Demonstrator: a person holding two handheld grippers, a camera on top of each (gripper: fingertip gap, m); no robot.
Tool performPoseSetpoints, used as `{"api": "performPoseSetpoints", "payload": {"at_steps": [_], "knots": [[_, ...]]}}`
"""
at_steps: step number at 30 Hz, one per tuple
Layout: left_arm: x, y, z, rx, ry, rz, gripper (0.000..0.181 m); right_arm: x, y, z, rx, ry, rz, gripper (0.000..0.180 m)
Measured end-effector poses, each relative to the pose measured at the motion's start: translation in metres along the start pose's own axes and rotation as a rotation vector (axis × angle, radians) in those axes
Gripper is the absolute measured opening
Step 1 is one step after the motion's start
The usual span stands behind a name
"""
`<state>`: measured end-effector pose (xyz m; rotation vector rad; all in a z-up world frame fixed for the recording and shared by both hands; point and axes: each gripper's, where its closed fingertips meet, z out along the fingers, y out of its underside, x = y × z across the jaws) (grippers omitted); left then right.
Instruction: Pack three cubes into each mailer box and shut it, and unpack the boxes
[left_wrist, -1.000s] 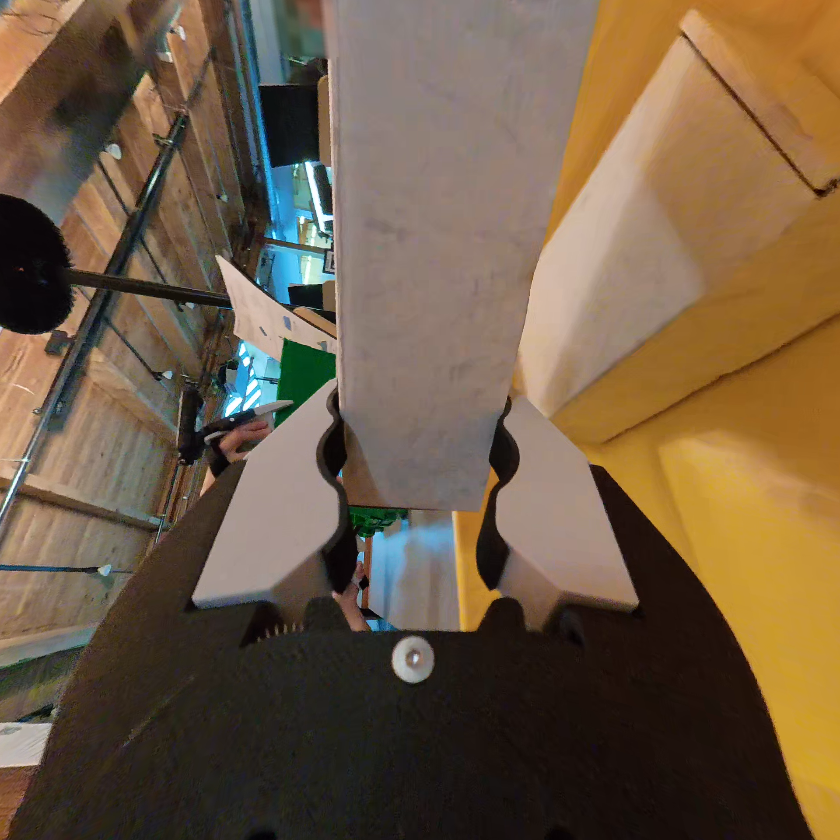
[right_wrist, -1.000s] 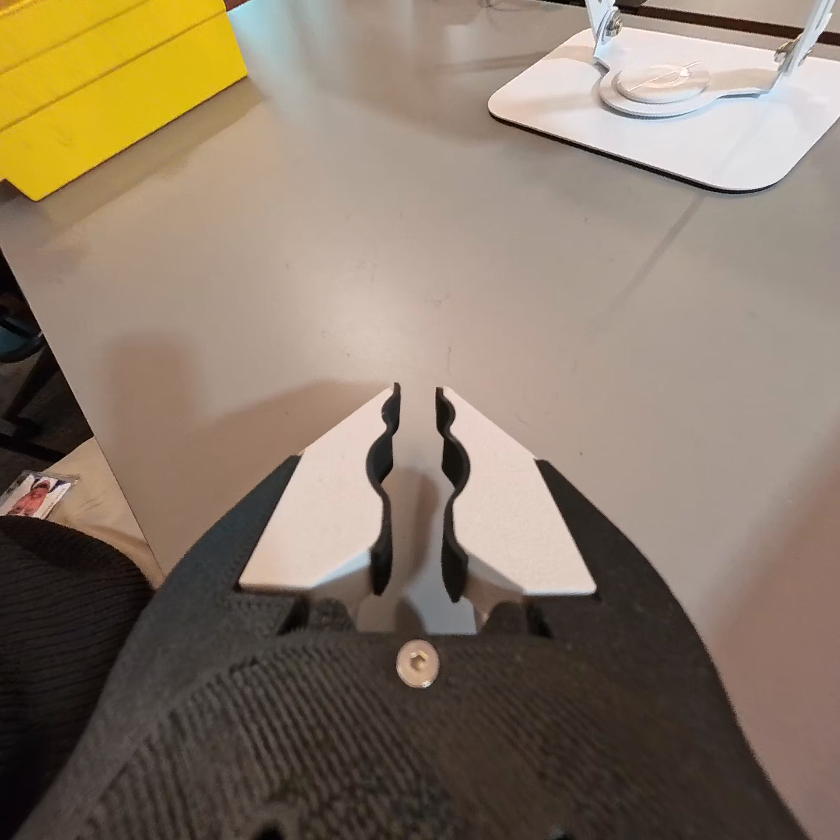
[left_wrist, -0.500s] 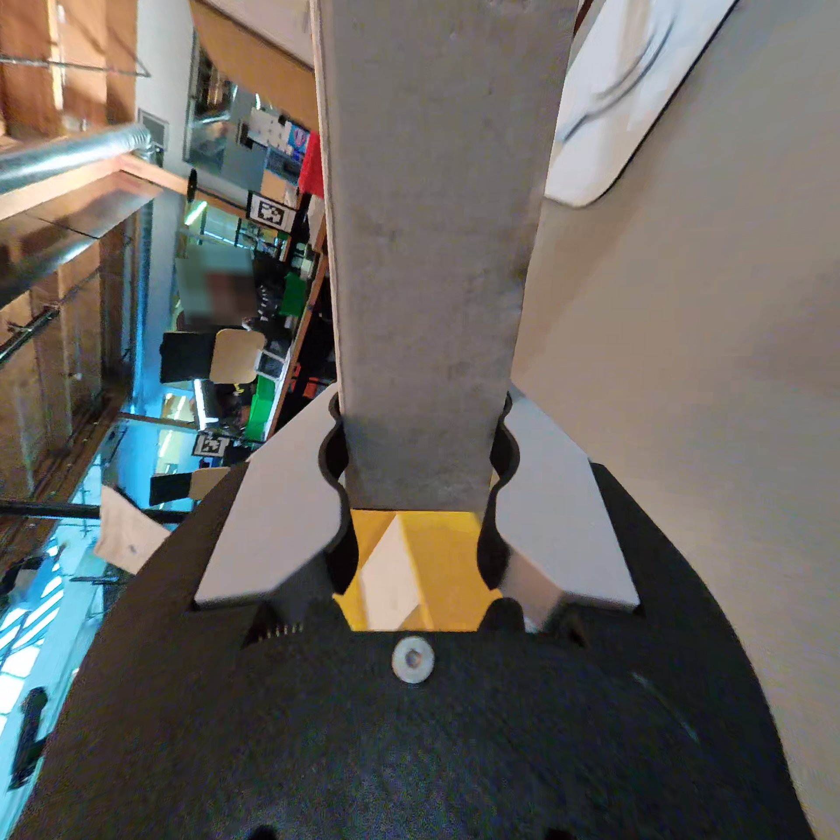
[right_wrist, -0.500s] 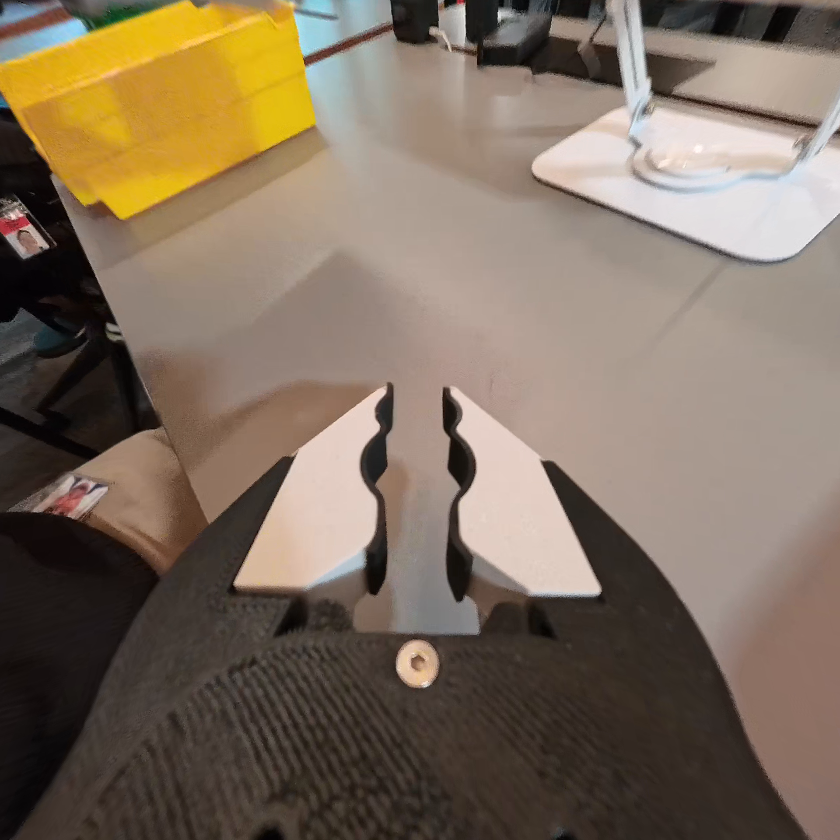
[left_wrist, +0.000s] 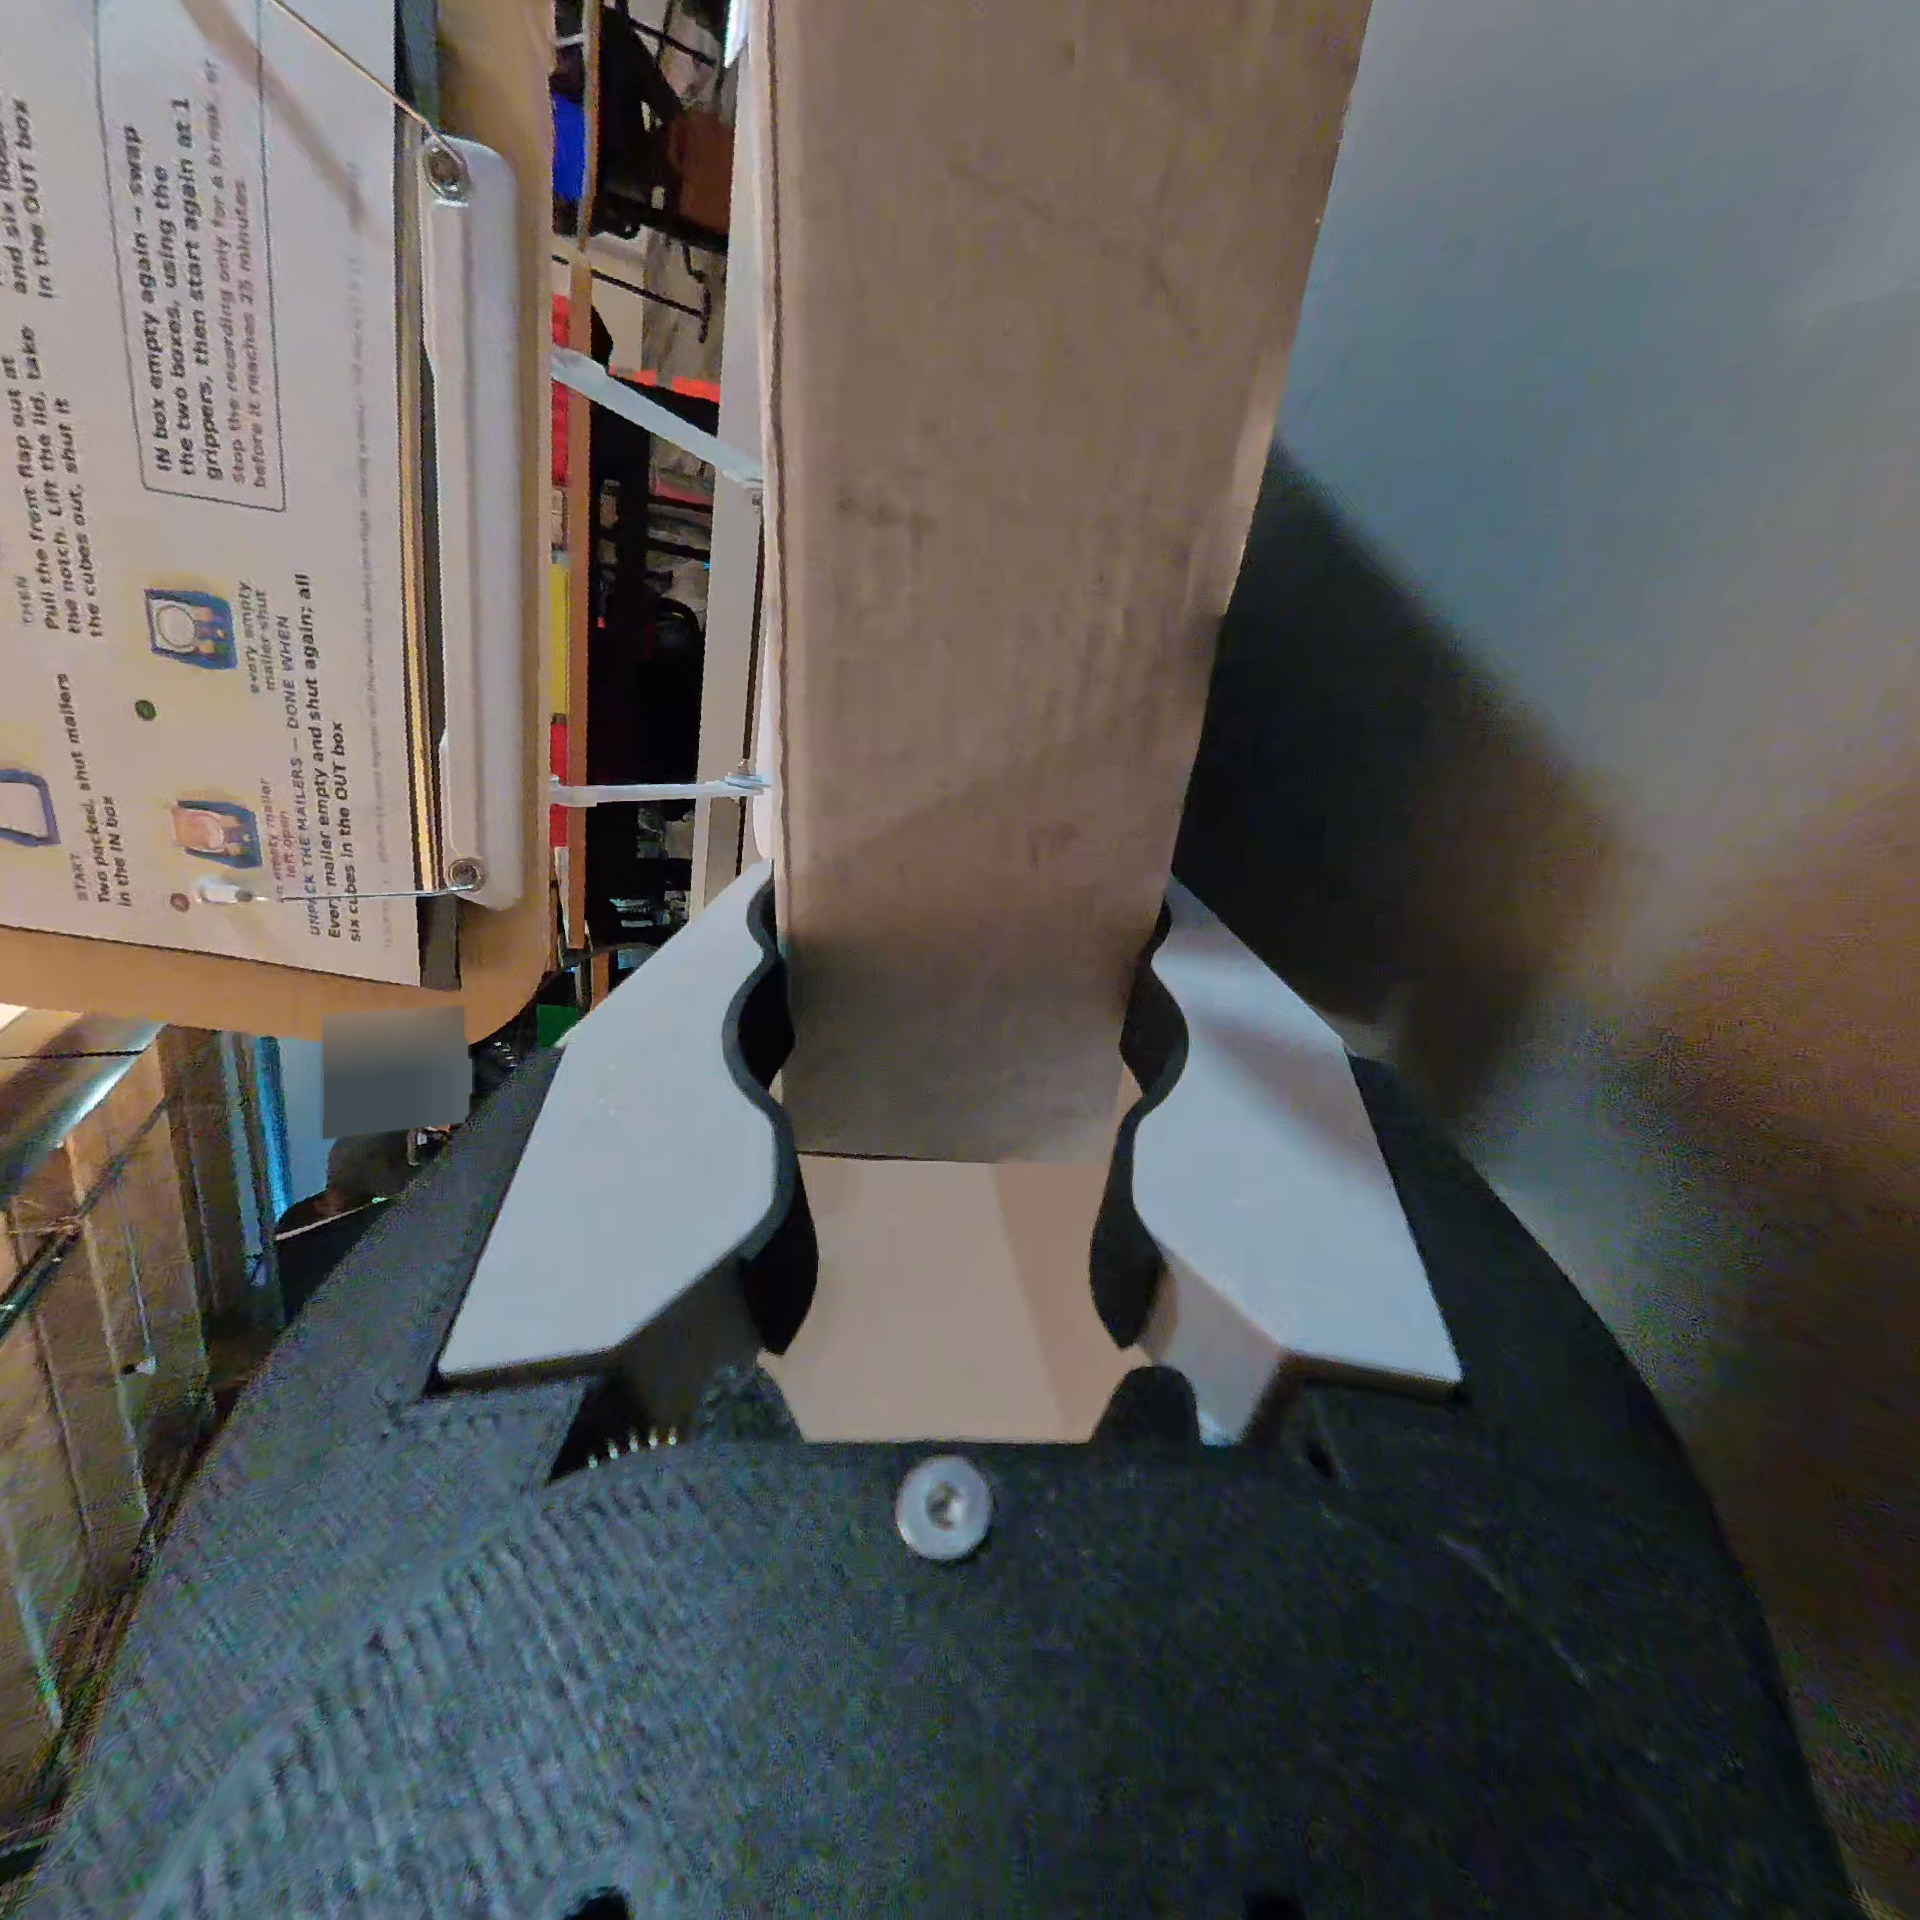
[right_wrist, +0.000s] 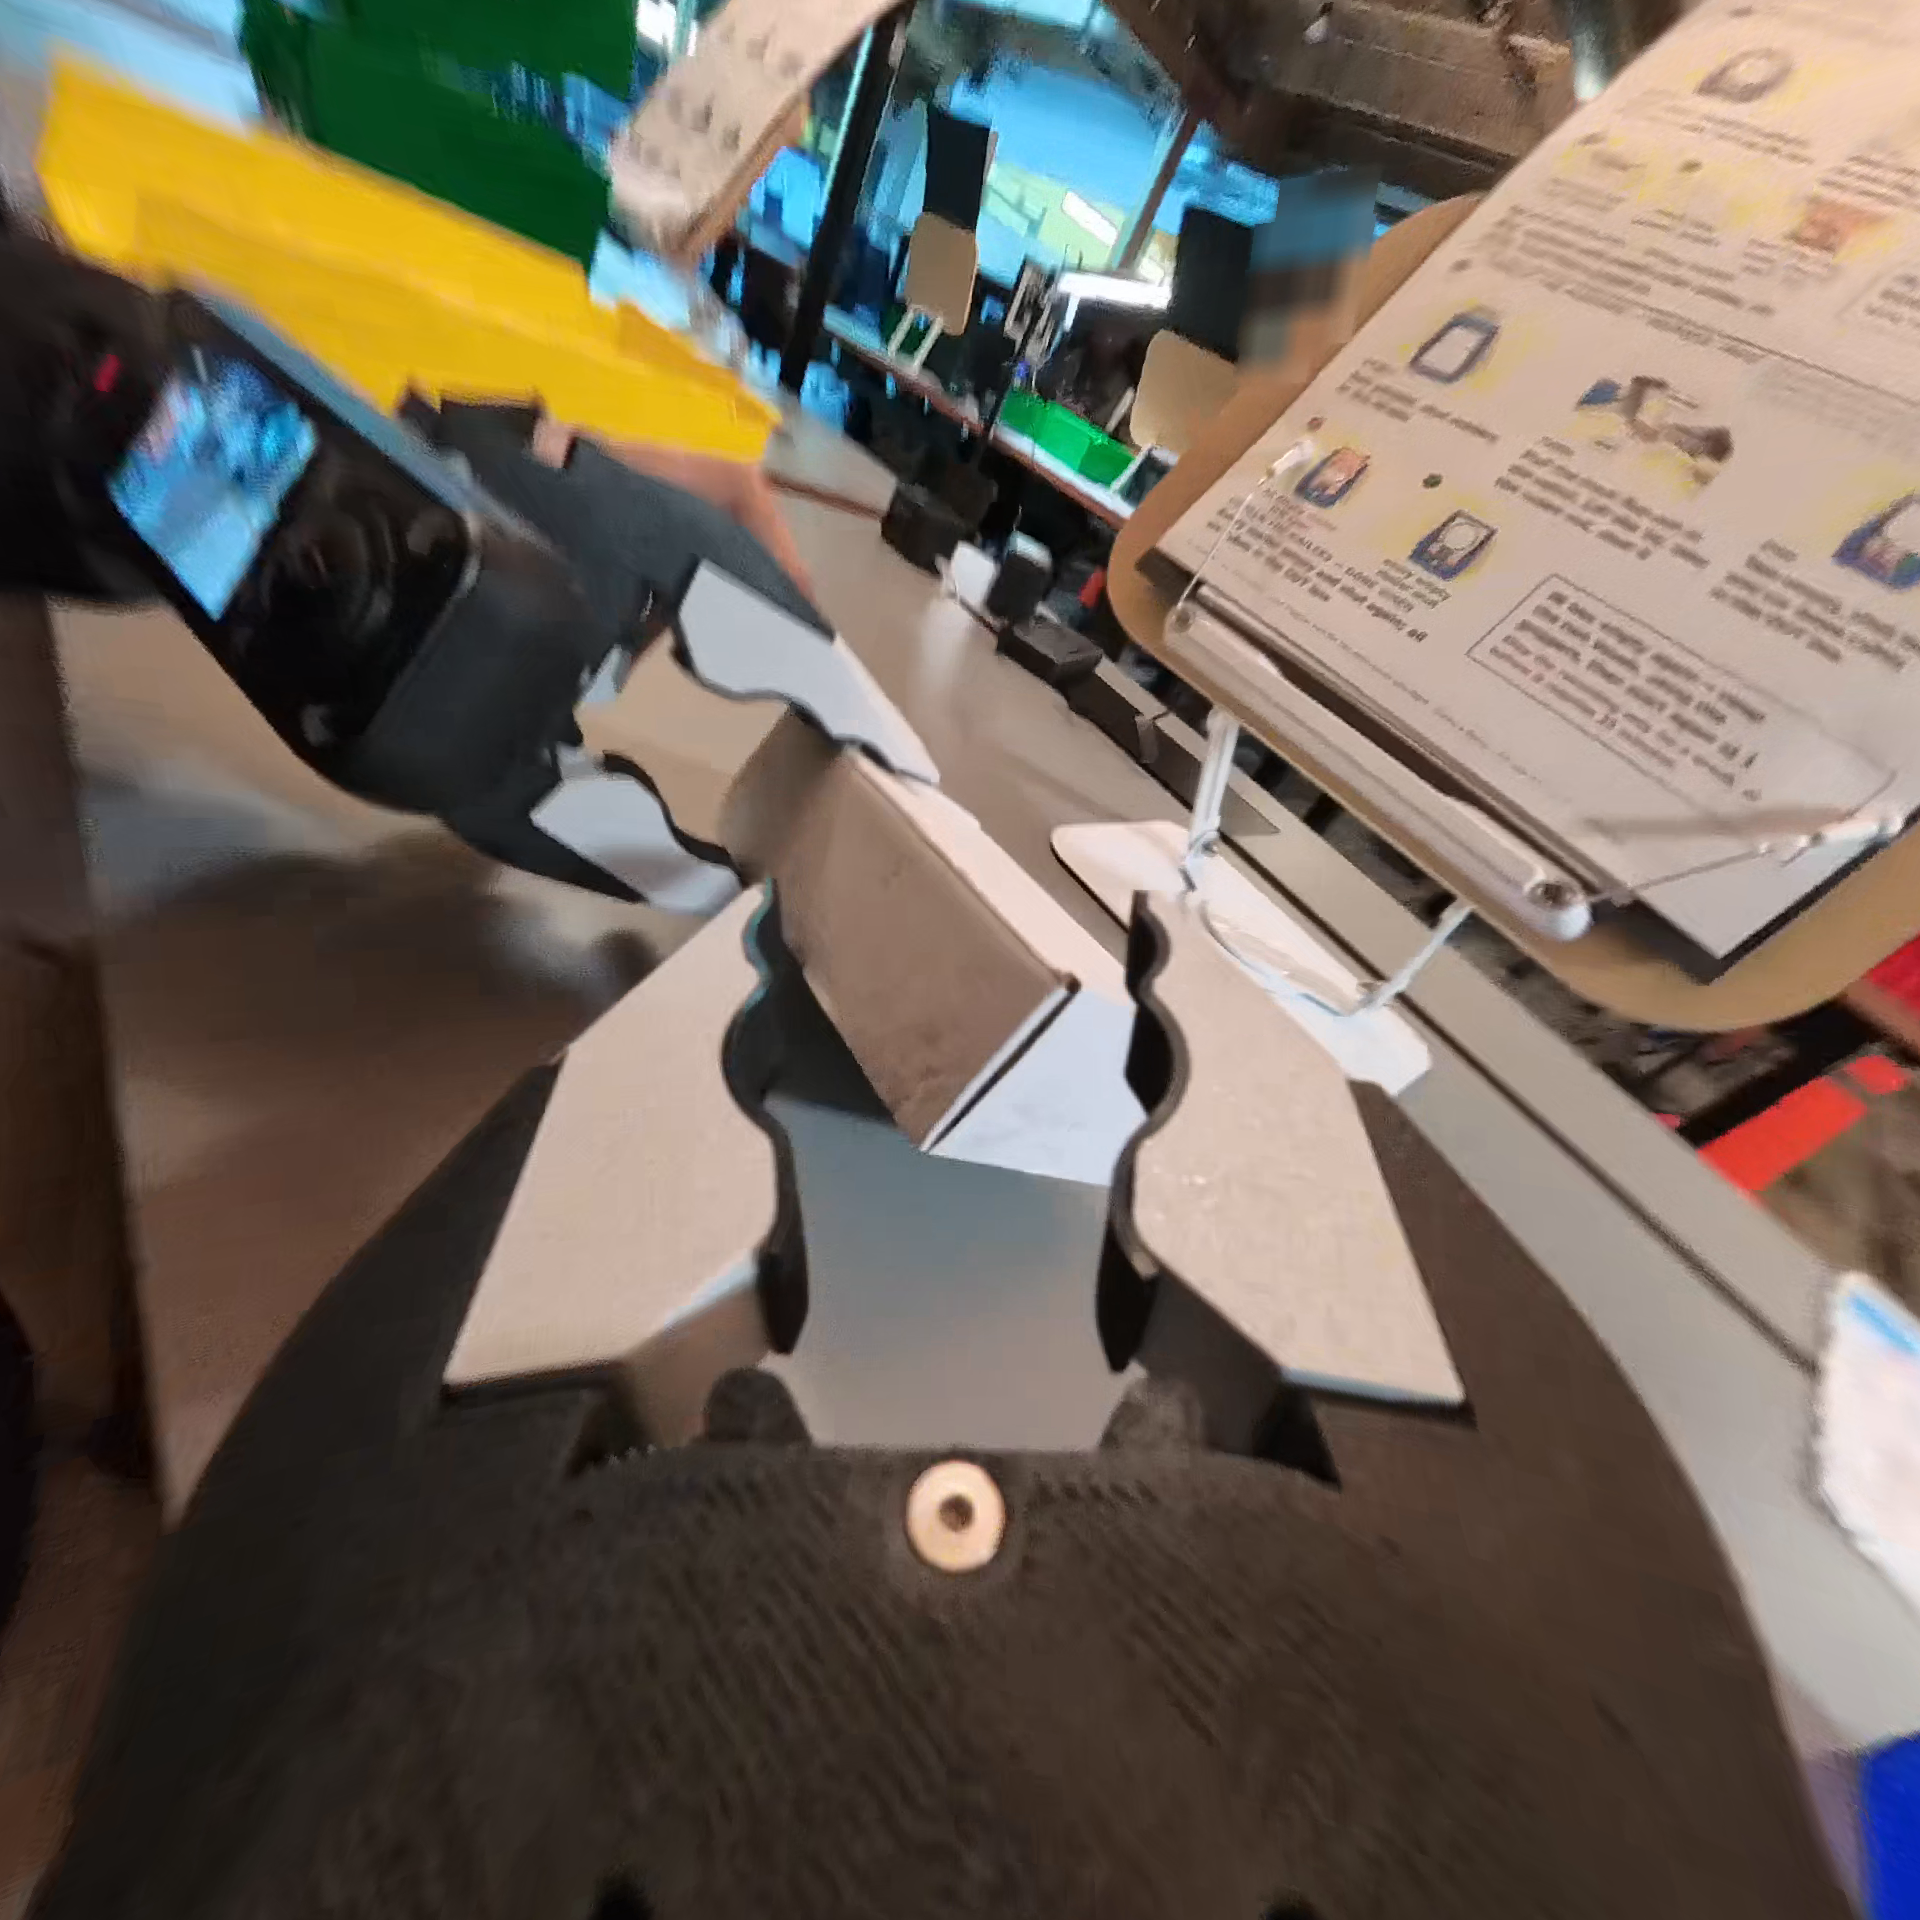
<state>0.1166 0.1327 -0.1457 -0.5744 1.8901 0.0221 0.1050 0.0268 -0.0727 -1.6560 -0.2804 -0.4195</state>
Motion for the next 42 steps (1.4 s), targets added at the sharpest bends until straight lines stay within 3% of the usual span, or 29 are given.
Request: {"api": "performPoseSetpoints", "payload": {"at_steps": [6, 9, 12, 15, 17, 22, 28, 36, 38, 42], "knots": [[-0.002, -0.004, 0.003, -0.034, 0.082, 0.052, 0.064, -0.005, 0.025, 0.033, -0.165, 0.028, -0.577, 0.076], [0.0, -0.009, -0.002, -0.052, 0.123, 0.055, 0.063, -0.012, 0.045, 0.032, -0.271, 0.052, -0.735, 0.078], [0.01, -0.026, -0.016, -0.007, 0.146, 0.066, 0.063, -0.009, 0.041, 0.028, -0.327, 0.139, -0.868, 0.068], [0.018, -0.041, -0.028, 0.02, 0.129, 0.048, 0.063, -0.012, 0.047, 0.024, -0.384, 0.135, -0.869, 0.063], [0.012, -0.049, -0.033, 0.065, 0.072, -0.05, 0.074, -0.006, 0.046, 0.016, -0.38, 0.14, -0.831, 0.063], [-0.003, -0.077, -0.052, 0.459, 0.083, -0.351, 0.094, 0.008, 0.045, -0.007, -0.253, 0.088, -0.659, 0.063], [0.007, -0.062, -0.036, 0.485, 0.149, -0.429, 0.111, 0.011, 0.04, -0.014, -0.176, 0.024, -0.568, 0.063], [0.011, -0.069, -0.05, 0.615, 0.179, -0.441, 0.107, -0.028, 0.018, -0.006, -0.129, -0.133, -0.539, 0.062], [0.008, -0.071, -0.057, 0.645, 0.185, -0.447, 0.097, -0.031, 0.018, -0.006, -0.119, -0.129, -0.544, 0.062], [0.008, -0.069, -0.052, 0.588, 0.203, -0.419, 0.094, -0.023, 0.018, -0.004, -0.106, -0.052, -0.483, 0.069]]}}
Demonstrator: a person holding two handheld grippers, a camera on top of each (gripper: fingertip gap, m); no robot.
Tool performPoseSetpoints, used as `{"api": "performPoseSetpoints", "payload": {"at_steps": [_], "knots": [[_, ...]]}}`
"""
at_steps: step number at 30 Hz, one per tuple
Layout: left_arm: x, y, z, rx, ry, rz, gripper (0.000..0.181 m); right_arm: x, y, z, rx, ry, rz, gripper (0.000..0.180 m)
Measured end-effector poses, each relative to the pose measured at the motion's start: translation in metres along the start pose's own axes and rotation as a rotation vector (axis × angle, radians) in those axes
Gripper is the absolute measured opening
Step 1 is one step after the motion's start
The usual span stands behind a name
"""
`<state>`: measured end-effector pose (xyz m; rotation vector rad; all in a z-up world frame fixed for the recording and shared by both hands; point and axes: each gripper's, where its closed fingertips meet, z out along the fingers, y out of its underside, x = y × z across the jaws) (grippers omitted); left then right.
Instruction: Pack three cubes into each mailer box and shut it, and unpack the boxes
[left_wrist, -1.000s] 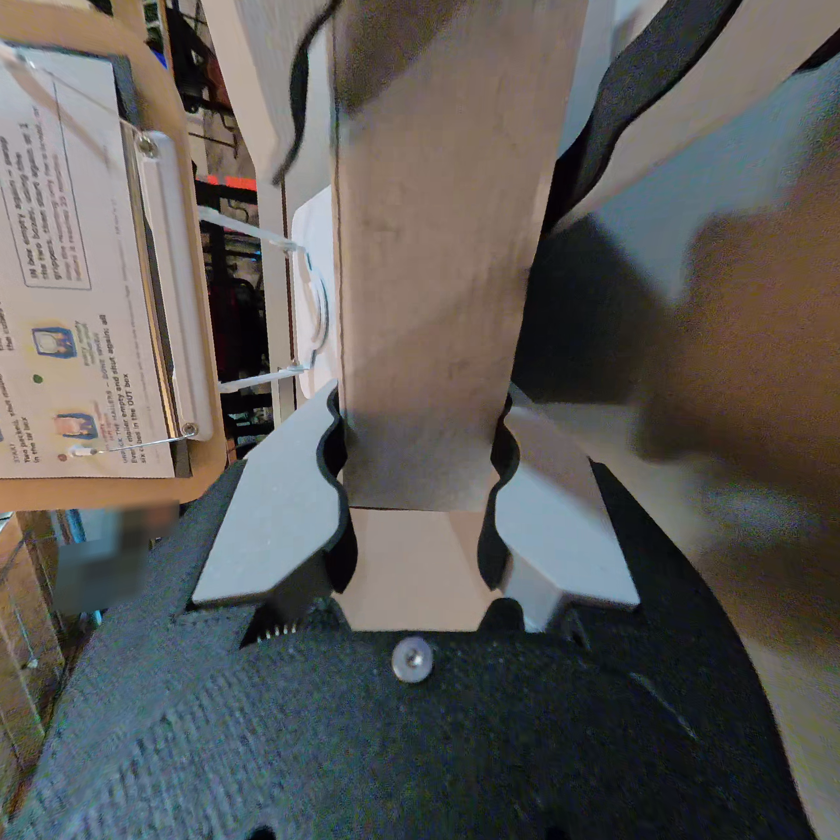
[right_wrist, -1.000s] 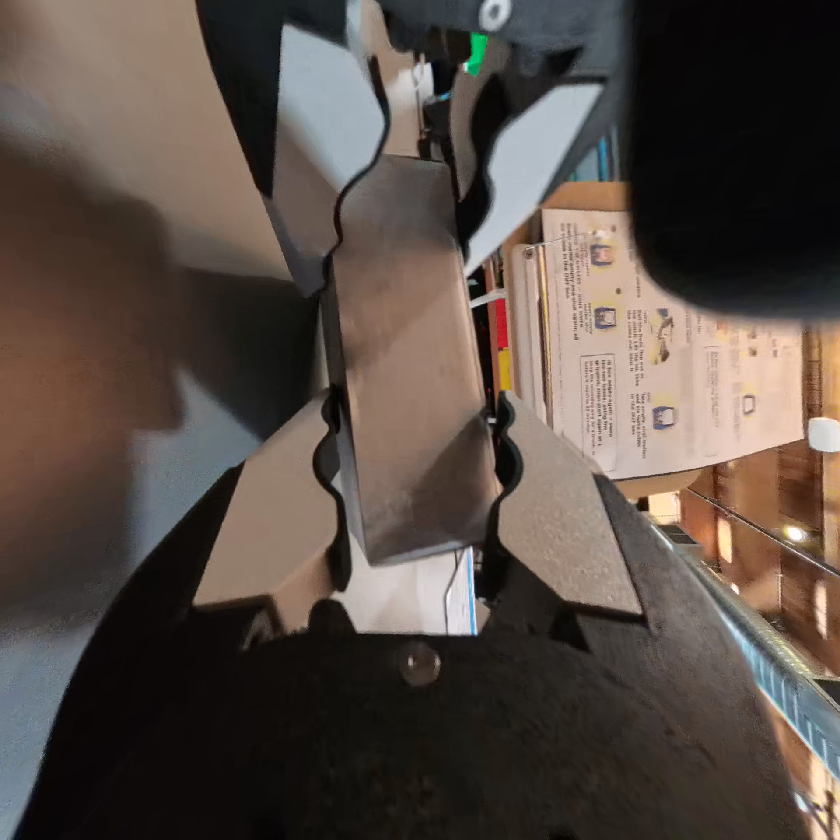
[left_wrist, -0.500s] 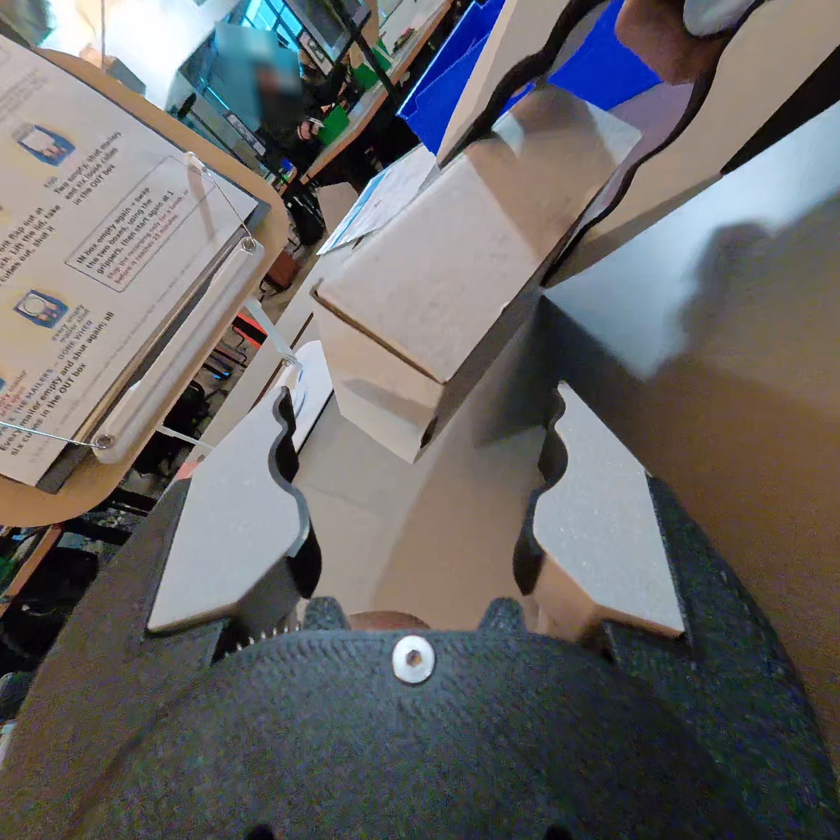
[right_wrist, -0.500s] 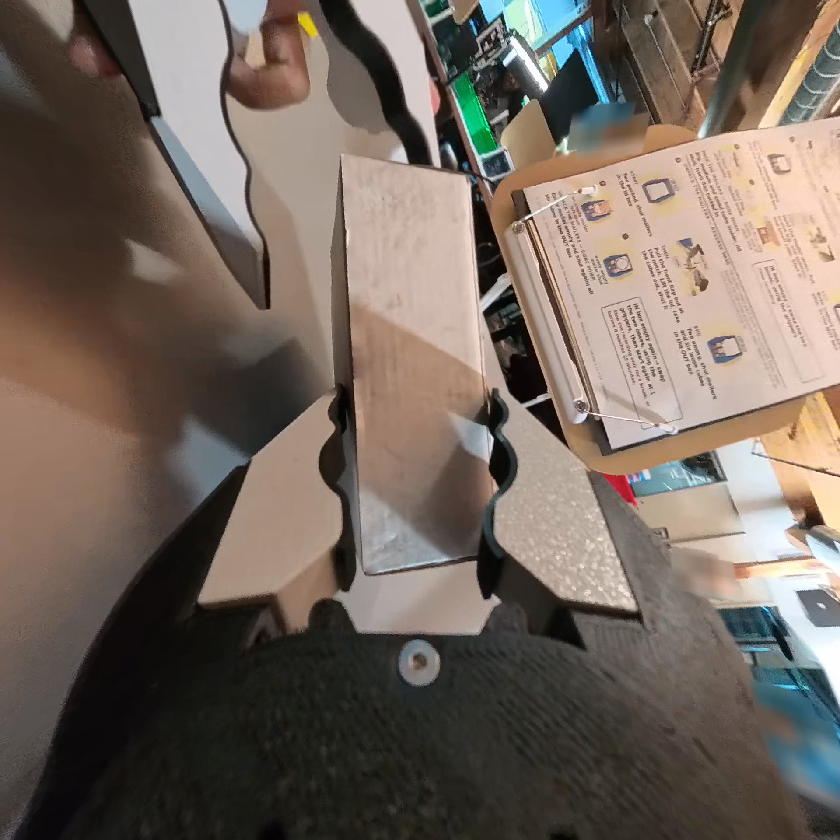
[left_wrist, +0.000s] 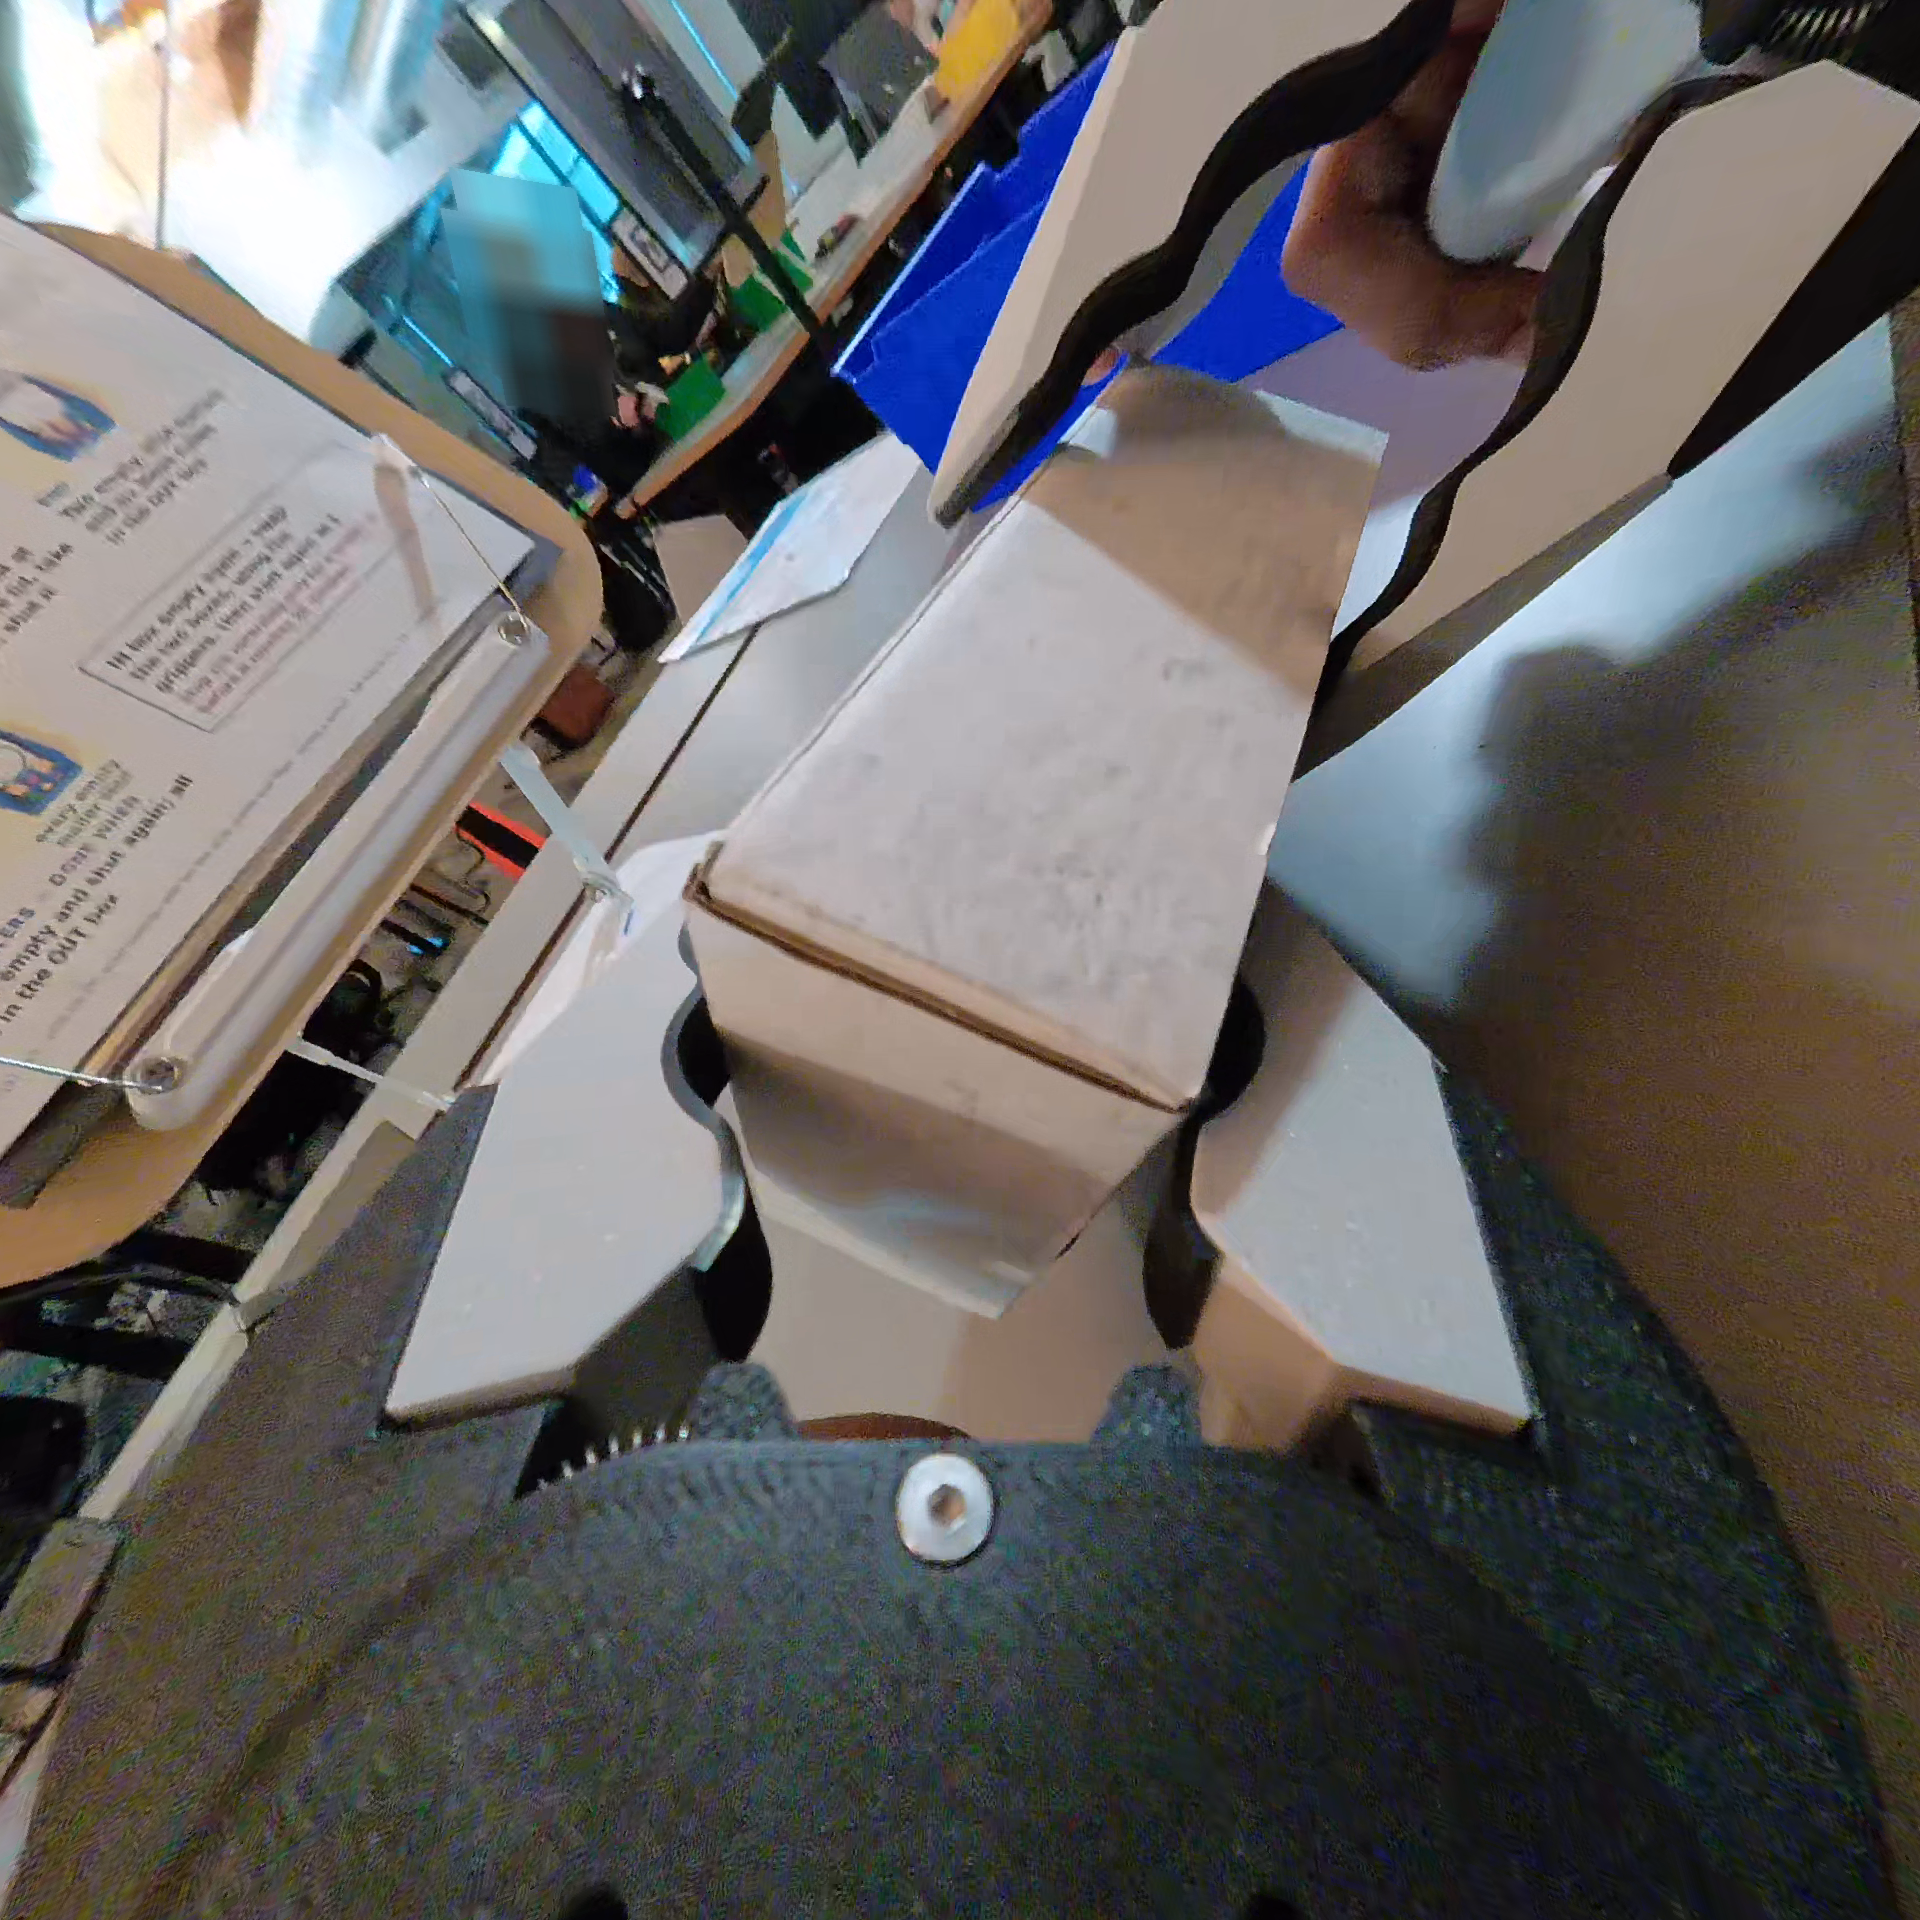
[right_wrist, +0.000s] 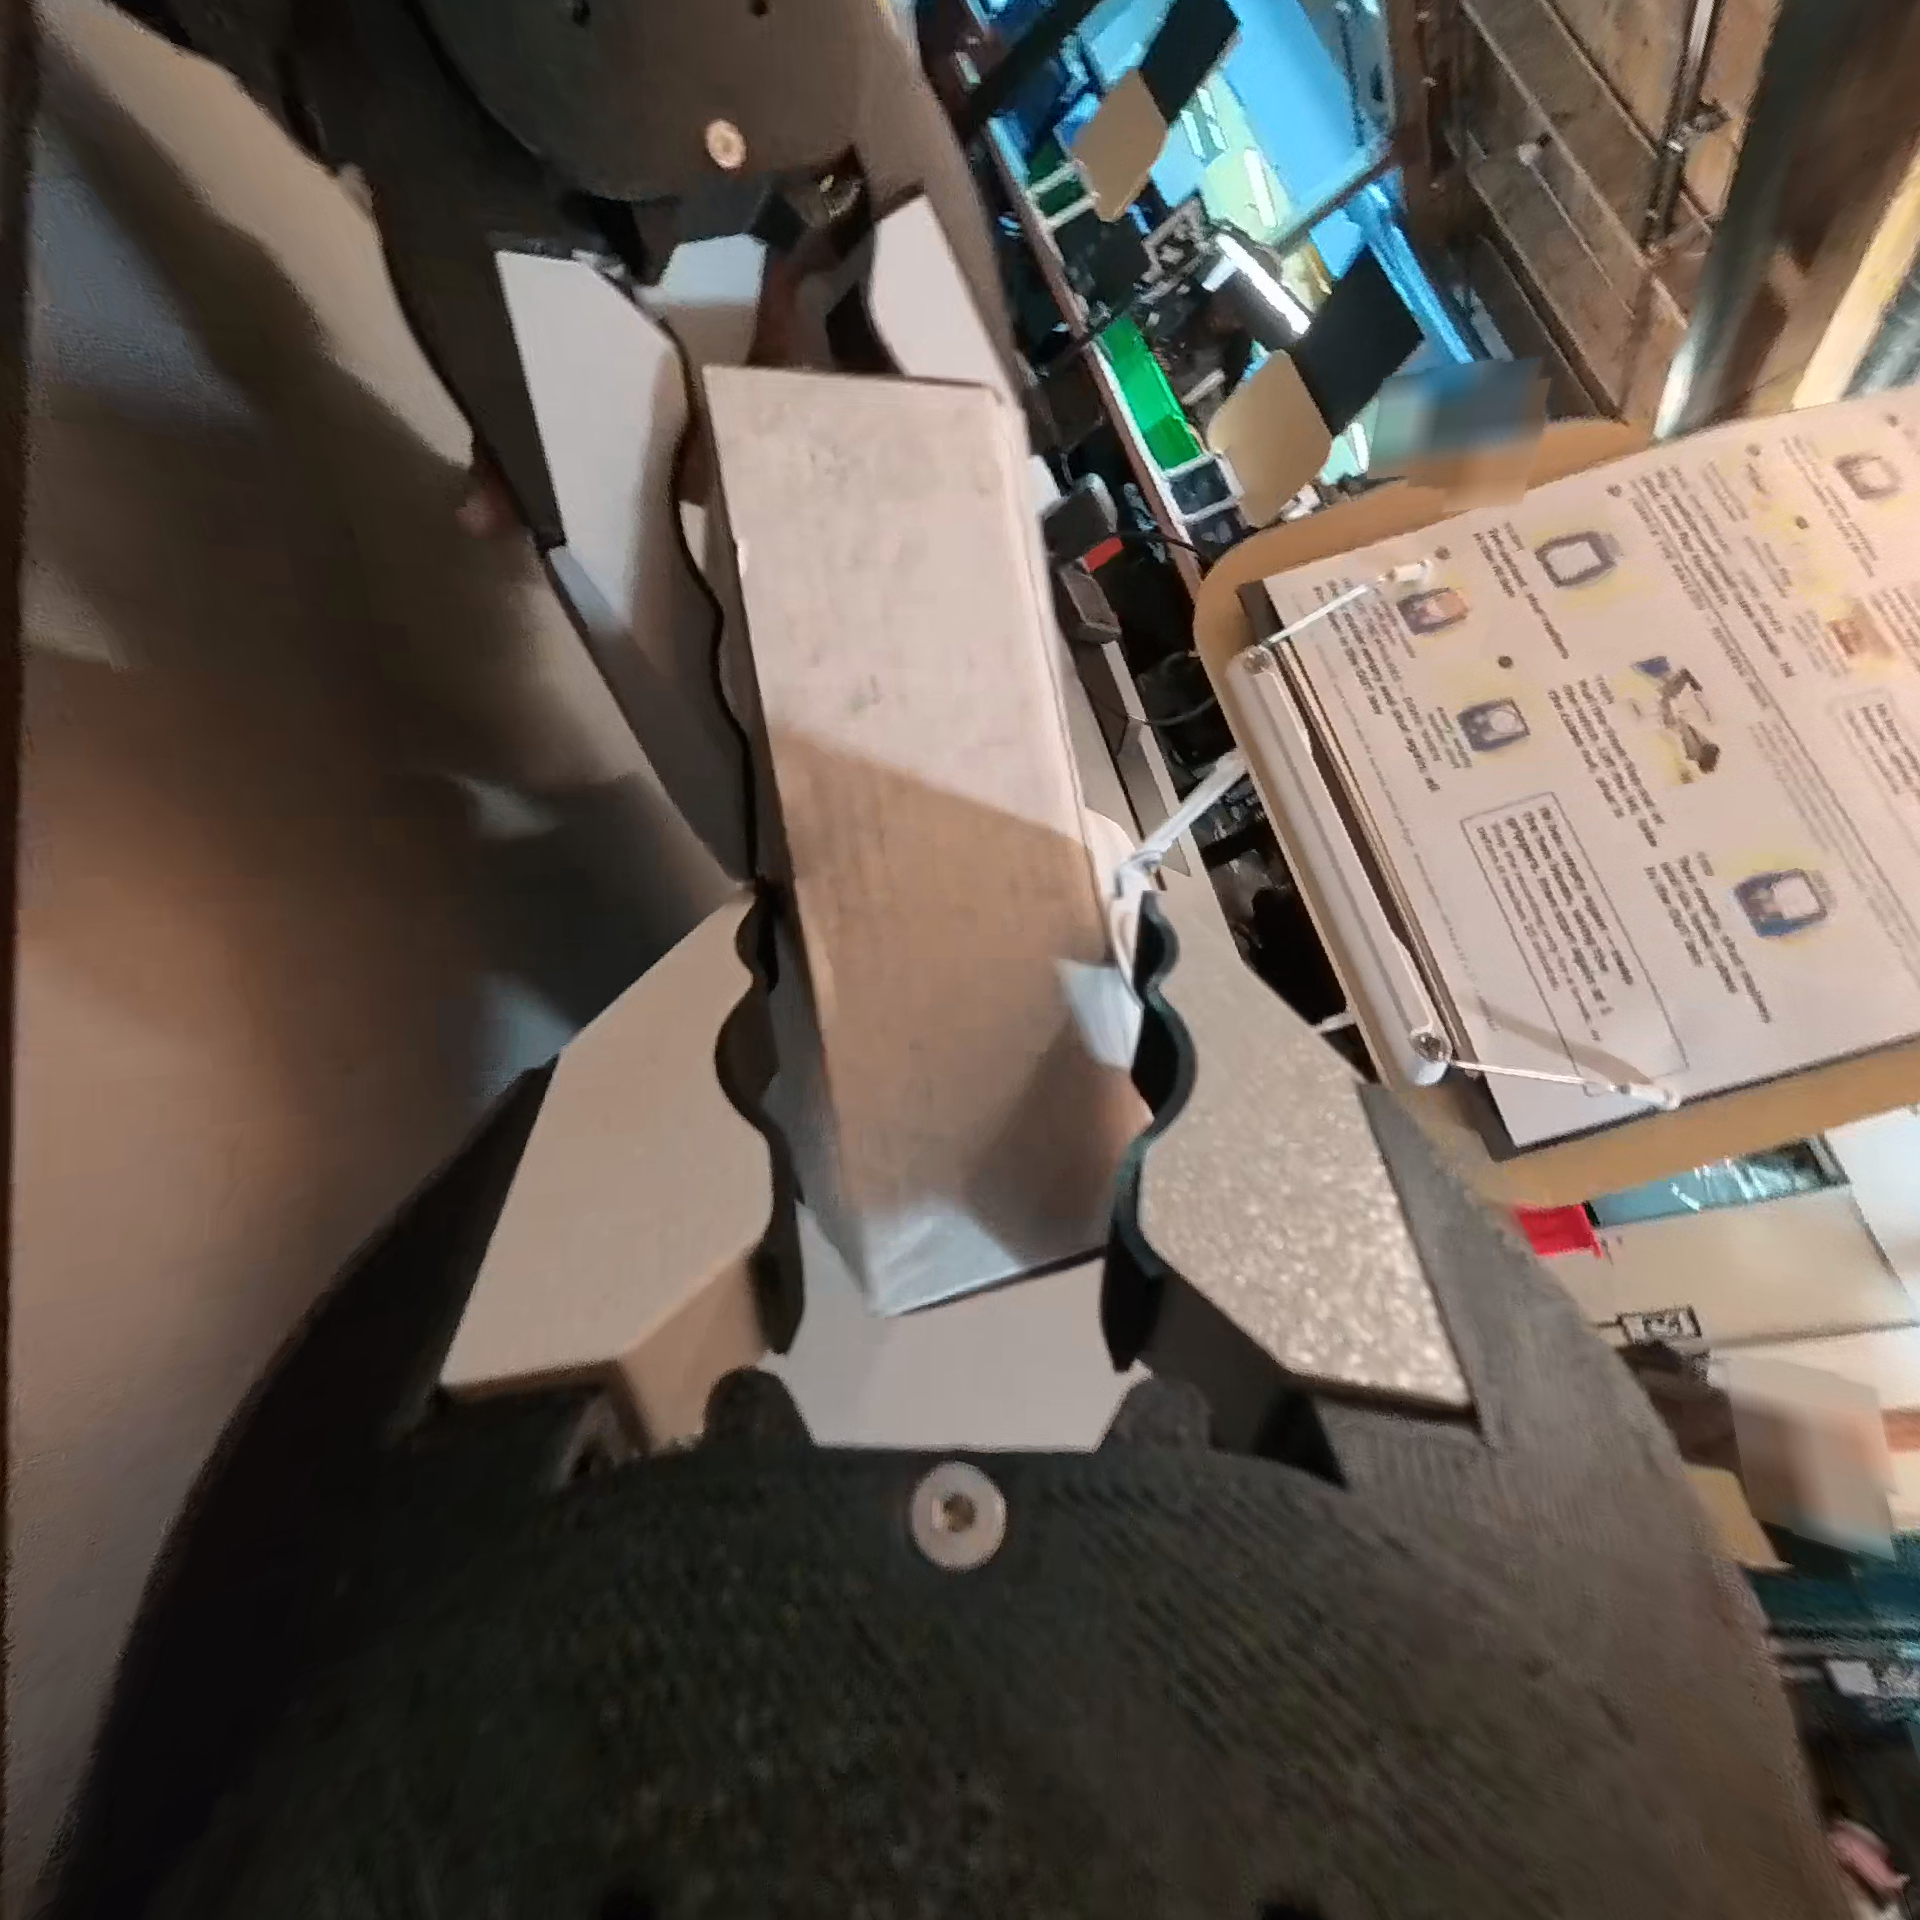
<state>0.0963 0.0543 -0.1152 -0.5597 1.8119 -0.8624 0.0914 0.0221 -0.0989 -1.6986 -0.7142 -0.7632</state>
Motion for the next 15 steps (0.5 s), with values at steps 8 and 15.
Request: {"api": "performPoseSetpoints", "payload": {"at_steps": [8, 15], "knots": [[-0.006, 0.015, 0.007, -0.041, 0.037, -0.181, 0.085, 0.014, -0.024, -0.009, 0.075, 0.169, -0.166, 0.046], [-0.003, 0.016, 0.007, -0.083, 0.014, -0.136, 0.082, 0.004, -0.034, -0.004, 0.008, 0.196, -0.313, 0.023]]}}
